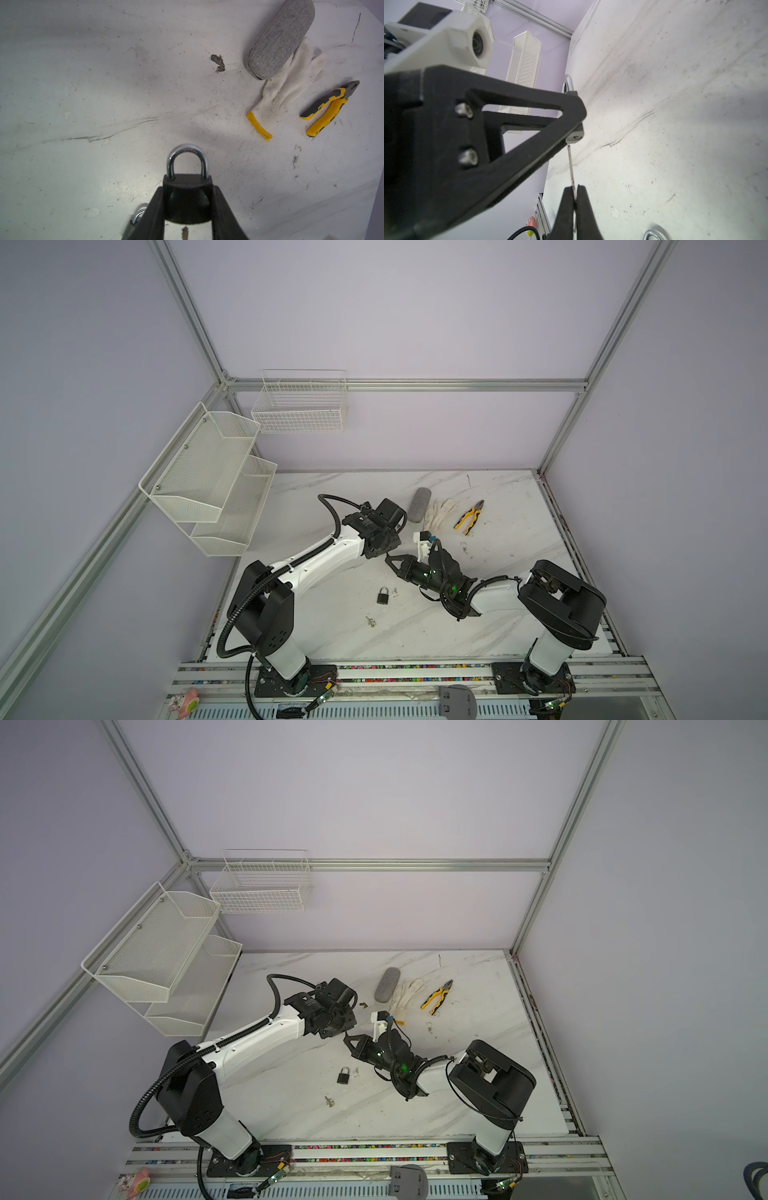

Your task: Unlock with the key

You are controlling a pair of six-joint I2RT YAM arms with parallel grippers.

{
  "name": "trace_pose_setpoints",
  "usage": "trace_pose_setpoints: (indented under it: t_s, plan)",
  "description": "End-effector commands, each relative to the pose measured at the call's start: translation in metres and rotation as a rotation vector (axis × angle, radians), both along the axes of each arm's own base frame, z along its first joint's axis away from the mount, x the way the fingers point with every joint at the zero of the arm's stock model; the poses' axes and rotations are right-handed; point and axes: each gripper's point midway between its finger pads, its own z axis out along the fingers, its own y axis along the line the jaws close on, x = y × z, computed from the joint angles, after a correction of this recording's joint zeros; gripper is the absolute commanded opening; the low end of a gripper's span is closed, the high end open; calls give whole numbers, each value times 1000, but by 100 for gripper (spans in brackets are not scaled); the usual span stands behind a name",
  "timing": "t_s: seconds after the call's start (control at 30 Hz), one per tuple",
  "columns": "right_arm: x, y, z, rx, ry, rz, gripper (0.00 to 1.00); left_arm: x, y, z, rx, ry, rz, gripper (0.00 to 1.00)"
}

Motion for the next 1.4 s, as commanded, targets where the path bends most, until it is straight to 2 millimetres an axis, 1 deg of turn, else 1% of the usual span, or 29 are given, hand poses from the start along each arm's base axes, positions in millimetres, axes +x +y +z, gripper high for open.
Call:
trace_pose_setpoints:
  t_s: [0.0, 0.3, 0.43, 0.6, 0.77, 0.93, 1.07, 1.23, 1.37]
  plan:
    - [0, -5, 1, -5, 8, -6, 0, 0, 3, 12, -10, -48, 9, 0]
    - [11, -6, 12, 4, -16, -14, 0, -2, 1, 9, -5, -38, -4, 0]
    - [11, -2, 13, -9, -34, 7, 0, -1, 0, 8, -3, -38, -8, 0]
    - [10, -2, 14, -7, -39, 8, 0, 0, -1, 9, -2, -40, -11, 0]
    - [14, -5, 9, -20, -22, -4, 0, 0, -3, 8, -2, -37, -17, 0]
    - [17, -5, 21, -15, -62, -8, 0, -2, -2, 4, 13, -30, -30, 0]
    - [16, -2, 25, -18, -73, 8, 0, -1, -3, 3, 17, -28, -37, 0]
    - [16, 1, 26, -10, -71, 17, 0, -1, -3, 2, 26, -26, -42, 0]
    - [18, -3, 18, -22, -46, -3, 0, -1, -4, 4, 26, -28, -50, 0]
